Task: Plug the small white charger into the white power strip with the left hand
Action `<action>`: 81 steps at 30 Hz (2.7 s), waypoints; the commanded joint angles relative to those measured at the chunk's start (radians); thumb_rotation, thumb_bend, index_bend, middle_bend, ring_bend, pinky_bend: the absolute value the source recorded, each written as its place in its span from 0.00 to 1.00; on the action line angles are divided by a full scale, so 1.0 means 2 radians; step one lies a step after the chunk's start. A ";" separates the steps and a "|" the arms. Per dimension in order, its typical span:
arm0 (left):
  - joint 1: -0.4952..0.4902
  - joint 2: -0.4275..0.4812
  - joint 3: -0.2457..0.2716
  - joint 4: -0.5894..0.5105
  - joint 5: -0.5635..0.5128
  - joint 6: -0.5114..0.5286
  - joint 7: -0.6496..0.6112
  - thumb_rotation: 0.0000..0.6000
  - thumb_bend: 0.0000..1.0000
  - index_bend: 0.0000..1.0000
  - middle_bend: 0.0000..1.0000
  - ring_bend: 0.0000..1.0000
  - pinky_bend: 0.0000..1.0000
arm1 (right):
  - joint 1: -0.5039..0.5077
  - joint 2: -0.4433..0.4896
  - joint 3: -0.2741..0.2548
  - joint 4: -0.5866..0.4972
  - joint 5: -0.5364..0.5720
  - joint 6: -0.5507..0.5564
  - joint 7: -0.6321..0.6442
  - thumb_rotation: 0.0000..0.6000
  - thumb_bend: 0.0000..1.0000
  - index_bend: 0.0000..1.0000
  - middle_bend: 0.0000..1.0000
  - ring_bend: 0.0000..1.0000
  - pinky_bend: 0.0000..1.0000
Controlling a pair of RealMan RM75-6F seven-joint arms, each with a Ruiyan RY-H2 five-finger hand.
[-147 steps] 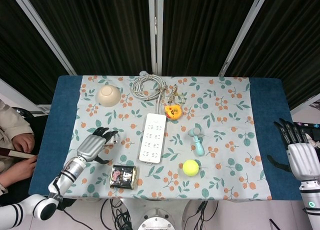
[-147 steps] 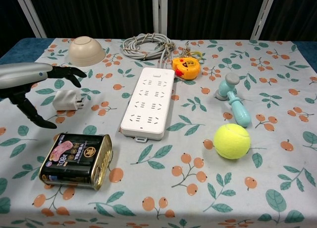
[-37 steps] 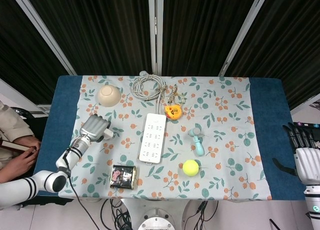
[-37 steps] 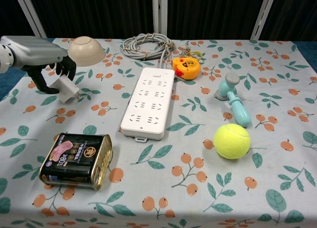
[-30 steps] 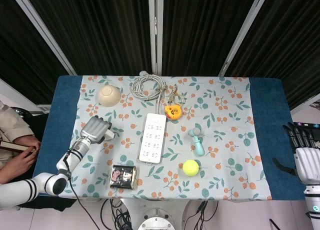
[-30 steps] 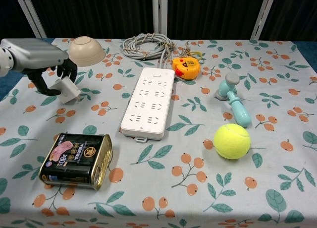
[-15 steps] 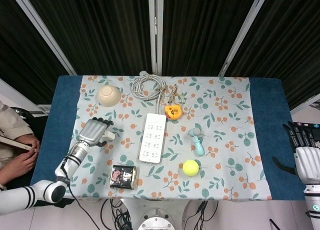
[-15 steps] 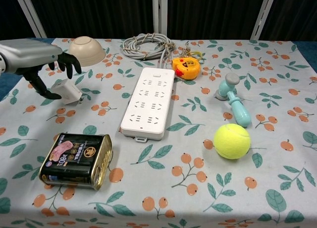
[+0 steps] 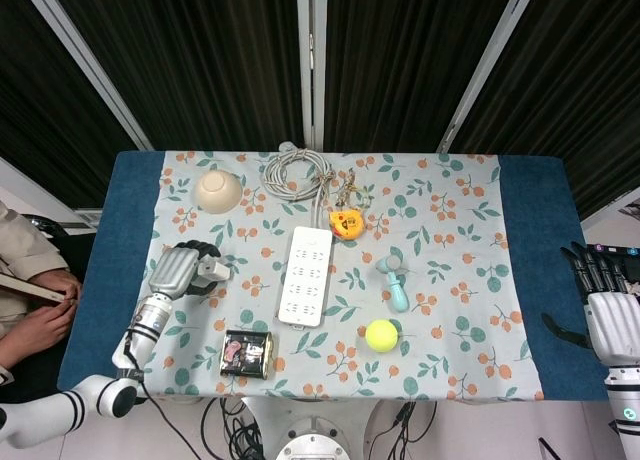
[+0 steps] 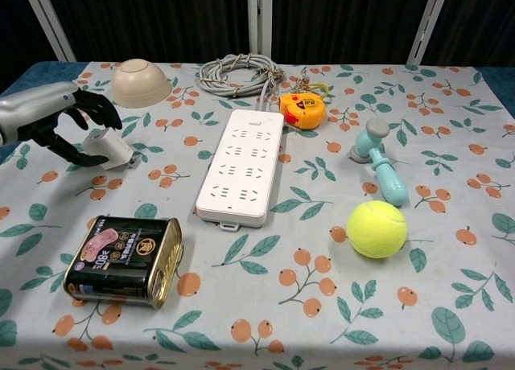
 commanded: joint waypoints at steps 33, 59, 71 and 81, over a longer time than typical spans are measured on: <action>-0.040 0.054 -0.029 -0.049 0.085 -0.005 0.038 1.00 0.40 0.65 0.69 0.49 0.45 | -0.006 0.002 0.002 -0.010 -0.005 0.014 -0.007 1.00 0.13 0.00 0.02 0.00 0.00; -0.175 -0.020 -0.080 -0.173 -0.215 -0.040 0.342 1.00 0.43 0.66 0.70 0.52 0.36 | -0.005 0.008 0.003 -0.003 0.001 0.008 0.004 1.00 0.13 0.00 0.02 0.00 0.00; -0.189 -0.048 -0.064 -0.145 -0.220 -0.021 0.362 1.00 0.43 0.66 0.70 0.53 0.36 | -0.004 0.008 0.004 0.002 0.005 0.004 0.010 1.00 0.13 0.00 0.02 0.00 0.00; -0.190 -0.049 -0.057 -0.135 -0.207 -0.026 0.353 1.00 0.43 0.66 0.70 0.53 0.35 | -0.004 0.008 0.004 0.002 0.007 0.004 0.010 1.00 0.13 0.00 0.02 0.00 0.00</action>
